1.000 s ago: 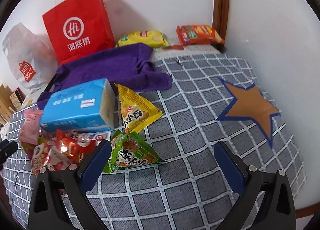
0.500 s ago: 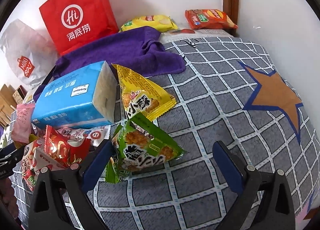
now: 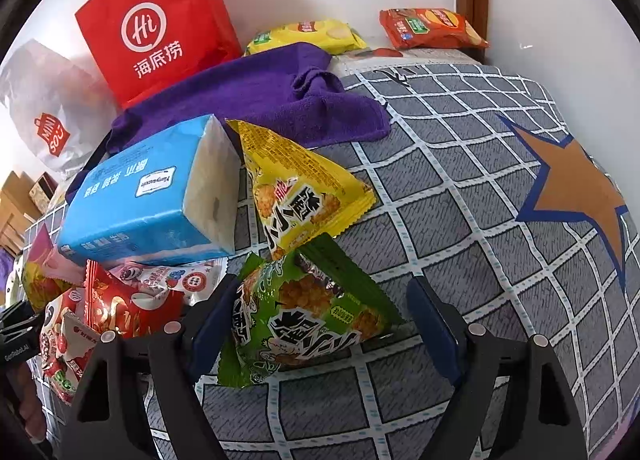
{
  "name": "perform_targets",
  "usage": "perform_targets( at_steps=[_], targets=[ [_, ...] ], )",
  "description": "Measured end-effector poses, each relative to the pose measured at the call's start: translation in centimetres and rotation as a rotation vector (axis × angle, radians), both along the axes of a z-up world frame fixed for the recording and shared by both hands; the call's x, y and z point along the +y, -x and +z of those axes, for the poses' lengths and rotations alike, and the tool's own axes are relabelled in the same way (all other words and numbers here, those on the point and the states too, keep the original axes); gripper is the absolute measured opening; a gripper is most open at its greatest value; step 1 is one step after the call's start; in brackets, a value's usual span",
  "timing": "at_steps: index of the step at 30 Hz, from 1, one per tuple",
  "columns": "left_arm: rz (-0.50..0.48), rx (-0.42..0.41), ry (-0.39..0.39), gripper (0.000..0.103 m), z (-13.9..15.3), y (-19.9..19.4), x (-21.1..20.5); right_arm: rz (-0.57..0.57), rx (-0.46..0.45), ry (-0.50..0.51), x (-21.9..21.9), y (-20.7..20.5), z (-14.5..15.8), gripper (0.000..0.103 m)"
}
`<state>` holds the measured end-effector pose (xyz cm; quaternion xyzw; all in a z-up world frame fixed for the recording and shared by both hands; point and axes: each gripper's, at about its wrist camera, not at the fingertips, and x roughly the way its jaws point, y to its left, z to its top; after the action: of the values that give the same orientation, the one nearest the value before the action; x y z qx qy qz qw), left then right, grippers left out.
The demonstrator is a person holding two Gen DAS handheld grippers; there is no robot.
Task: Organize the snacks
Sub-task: 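Grasp the pink-and-yellow snack bag with the left tool while the right tool grasps the green triangular bag, then carry both bags onto the purple towel while the right tool opens, releasing the green bag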
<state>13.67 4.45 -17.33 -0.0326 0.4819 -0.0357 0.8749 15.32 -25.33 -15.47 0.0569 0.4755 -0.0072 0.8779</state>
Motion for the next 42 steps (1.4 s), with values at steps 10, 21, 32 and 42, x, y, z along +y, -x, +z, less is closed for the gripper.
perform_targets(
  at_steps=[10, 21, 32, 42],
  targets=[
    [0.006, 0.006, 0.015, 0.064, 0.2, 0.3, 0.5, 0.035, -0.031, 0.027, 0.4, 0.9, 0.6, 0.069],
    [0.039, 0.015, 0.037, 0.062, 0.5, 1.2, 1.3, 0.035, -0.069, -0.008, -1.0, 3.1, 1.8, 0.061],
    [0.058, -0.008, 0.079, 0.062, 2.1, 3.9, 2.1, 0.042, -0.090, -0.036, -1.0, 5.5, 2.8, 0.058],
    [0.048, -0.046, 0.095, 0.062, 4.2, 6.1, 1.4, 0.059, -0.127, -0.028, 0.3, 7.9, 5.3, 0.051]
  ],
)
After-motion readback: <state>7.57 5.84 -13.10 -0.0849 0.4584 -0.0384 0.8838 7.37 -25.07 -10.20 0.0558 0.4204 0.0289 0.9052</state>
